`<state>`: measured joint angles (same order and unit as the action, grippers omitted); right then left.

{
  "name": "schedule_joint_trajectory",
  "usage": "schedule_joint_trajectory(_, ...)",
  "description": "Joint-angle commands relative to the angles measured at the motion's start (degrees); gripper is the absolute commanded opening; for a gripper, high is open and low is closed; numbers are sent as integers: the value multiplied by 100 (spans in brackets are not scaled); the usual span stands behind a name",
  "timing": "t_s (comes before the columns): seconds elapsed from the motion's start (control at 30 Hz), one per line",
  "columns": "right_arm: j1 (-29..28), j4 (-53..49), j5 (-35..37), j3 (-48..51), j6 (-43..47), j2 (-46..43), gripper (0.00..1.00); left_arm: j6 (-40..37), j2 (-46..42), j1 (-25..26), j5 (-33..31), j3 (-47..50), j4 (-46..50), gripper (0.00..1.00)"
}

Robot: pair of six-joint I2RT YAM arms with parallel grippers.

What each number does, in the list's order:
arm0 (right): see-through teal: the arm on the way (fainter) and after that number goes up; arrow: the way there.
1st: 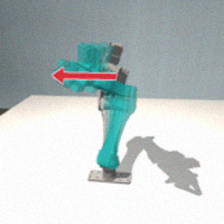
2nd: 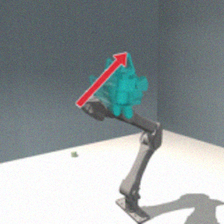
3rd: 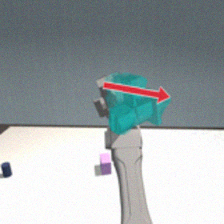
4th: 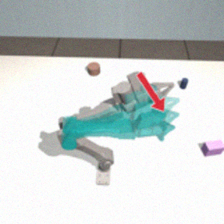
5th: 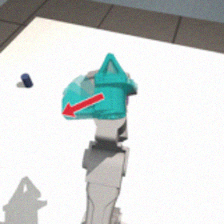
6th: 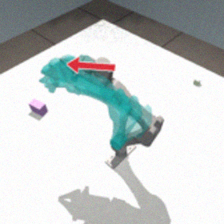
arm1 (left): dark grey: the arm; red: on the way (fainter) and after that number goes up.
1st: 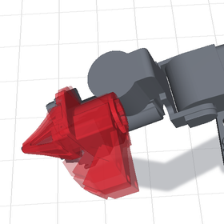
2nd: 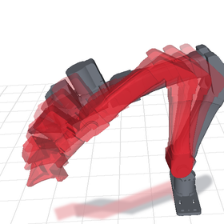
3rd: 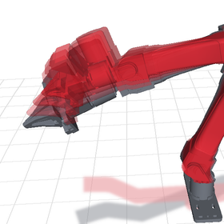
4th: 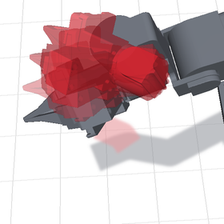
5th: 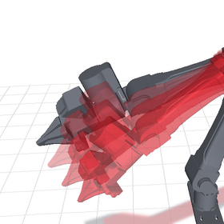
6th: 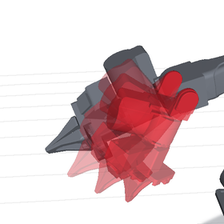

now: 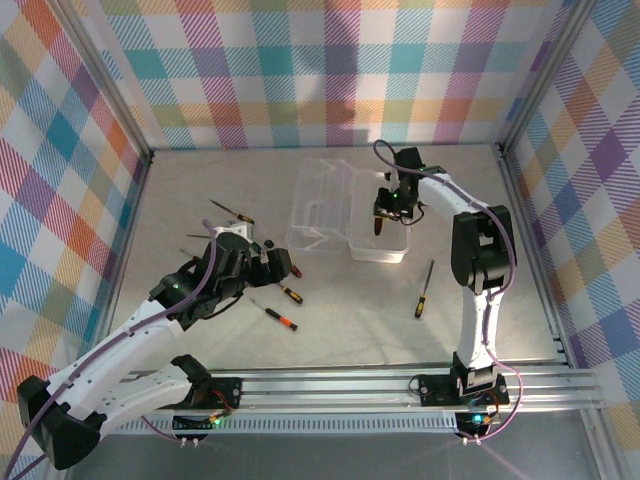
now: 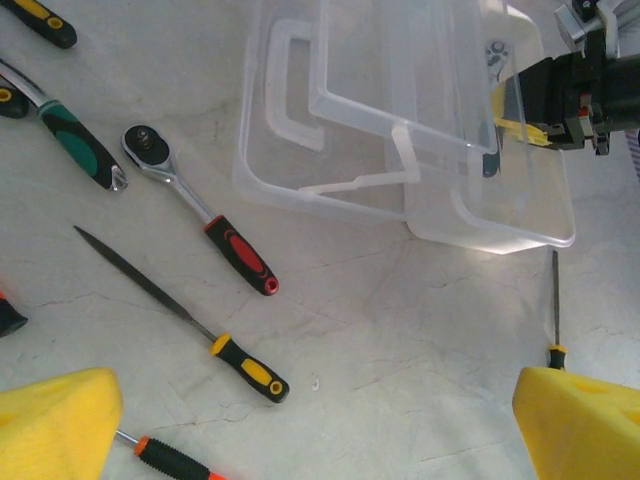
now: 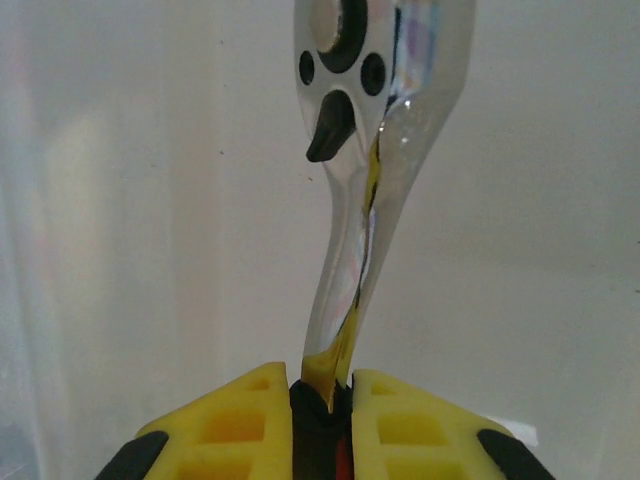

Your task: Pack the tool kit

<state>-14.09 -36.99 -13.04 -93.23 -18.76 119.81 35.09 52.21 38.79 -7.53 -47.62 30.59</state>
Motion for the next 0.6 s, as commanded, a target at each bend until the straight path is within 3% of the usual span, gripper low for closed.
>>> schedule_joint_trajectory(0.0, -23, -81, -391, -179, 72, 140, 8, -73, 12, -46, -64, -201, 198, 100)
schedule_joint_trajectory(0.23, -29, -106, -672, -136, 217, 285, 12, -59, 180, -46, 92, -247, 159, 100)
schedule_joint_trajectory(0.37, -35, -98, -712, -65, 293, 133, 26, -55, 293, -46, 163, -265, 91, 100)
schedule_joint_trajectory(0.57, -41, -35, -815, 110, 304, -229, 35, -81, 549, -47, 223, -404, 61, 100)
